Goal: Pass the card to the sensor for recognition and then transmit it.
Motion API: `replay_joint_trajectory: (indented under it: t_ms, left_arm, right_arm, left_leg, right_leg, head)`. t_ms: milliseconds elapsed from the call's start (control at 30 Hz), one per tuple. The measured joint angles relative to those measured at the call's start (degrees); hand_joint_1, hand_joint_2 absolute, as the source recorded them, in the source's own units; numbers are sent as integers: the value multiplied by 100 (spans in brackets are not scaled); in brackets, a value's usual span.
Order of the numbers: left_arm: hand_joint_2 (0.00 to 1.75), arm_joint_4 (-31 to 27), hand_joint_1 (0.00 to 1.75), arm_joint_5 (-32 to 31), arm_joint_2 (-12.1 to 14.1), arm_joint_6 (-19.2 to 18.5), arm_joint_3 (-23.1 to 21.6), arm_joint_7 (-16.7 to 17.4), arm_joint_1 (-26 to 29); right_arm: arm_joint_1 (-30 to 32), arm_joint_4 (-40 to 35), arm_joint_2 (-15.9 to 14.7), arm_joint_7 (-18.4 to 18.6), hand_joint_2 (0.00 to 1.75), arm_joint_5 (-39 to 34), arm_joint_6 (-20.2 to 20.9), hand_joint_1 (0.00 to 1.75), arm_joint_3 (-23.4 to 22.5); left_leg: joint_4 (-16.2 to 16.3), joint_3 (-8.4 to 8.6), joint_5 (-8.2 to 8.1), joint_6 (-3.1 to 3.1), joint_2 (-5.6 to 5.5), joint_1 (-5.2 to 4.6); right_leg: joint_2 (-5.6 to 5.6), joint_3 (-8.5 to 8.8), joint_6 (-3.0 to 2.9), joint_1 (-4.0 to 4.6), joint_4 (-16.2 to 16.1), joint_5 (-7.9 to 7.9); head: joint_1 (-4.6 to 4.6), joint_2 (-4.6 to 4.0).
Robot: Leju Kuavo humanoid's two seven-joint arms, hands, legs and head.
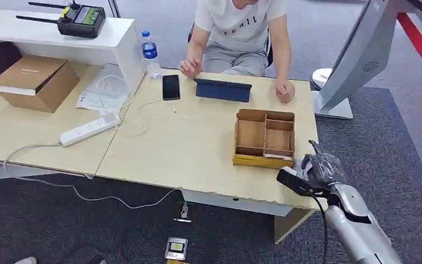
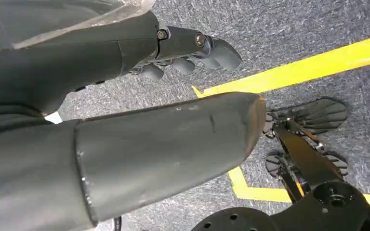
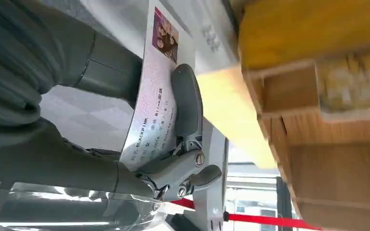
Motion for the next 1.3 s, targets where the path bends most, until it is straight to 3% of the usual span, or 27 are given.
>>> replay_joint_trajectory:
  t_ms: [267, 433, 533, 733, 1033, 1100, 1167, 1300]
  left_arm:
    - [0, 0, 0, 22, 7, -4, 0, 24, 3]
    - [0, 0, 0, 2, 22, -26, 0, -22, 1]
    - [0, 0, 0, -15, 20, -57, 0, -66, 4]
    - [0, 0, 0, -76, 17, -101, 0, -133, -2]
    - [0, 0, 0, -87, 15, -101, 0, -157, -4]
    - [0, 0, 0, -127, 9, -101, 0, -186, -5]
    - [0, 0, 0, -203, -42, -81, -7, -238, -9]
    - [0, 0, 0, -258, -52, -83, -22, -273, -9]
  right_arm:
    - [-219, -337, -111, 44, 175, 105, 120, 175, 0]
    - [-904, -968, -225, 129, 175, 293, 854, 175, 4]
    - [-1474, -1235, -247, 57, 175, 448, 1042, 175, 33]
    - [-2209, -1305, -16, -63, 175, 713, 942, 175, 260]
    - [-2266, -1276, 53, -66, 175, 732, 869, 175, 302]
    - [-2346, -1150, 225, -66, 175, 789, 715, 175, 387]
    - [-2653, -375, 833, -33, 175, 702, 533, 175, 595]
    - [-2820, 68, 1040, 68, 175, 774, 513, 175, 638]
  left_leg:
    - [0, -2, 0, 0, 1, -2]
    - [1, -4, 3, -1, 9, -6]
    - [0, -6, 7, -4, 10, -4]
    - [-1, -6, 7, -5, 7, -2]
    - [-1, -6, 7, -5, 7, -1]
    - [-1, -6, 7, -5, 6, -1]
    - [-1, -8, 7, -5, 4, 4]
    - [0, -8, 7, -4, 3, 4]
  right_leg:
    - [1, 1, -1, 1, 3, 1]
    - [8, -10, -8, 0, 5, 8]
    - [7, -9, -9, 2, 6, 8]
    - [8, -8, -9, 4, 7, 8]
    - [8, -7, -10, 5, 7, 7]
    - [8, -8, -10, 5, 7, 7]
    - [4, -10, -10, 6, 6, 6]
    - [5, -11, -10, 3, 5, 6]
  head:
    - [0, 0]
    - [2, 0]
    - [2, 0]
    - [0, 0]
    - [4, 0]
    - [2, 0]
    - [2, 0]
    - [2, 0]
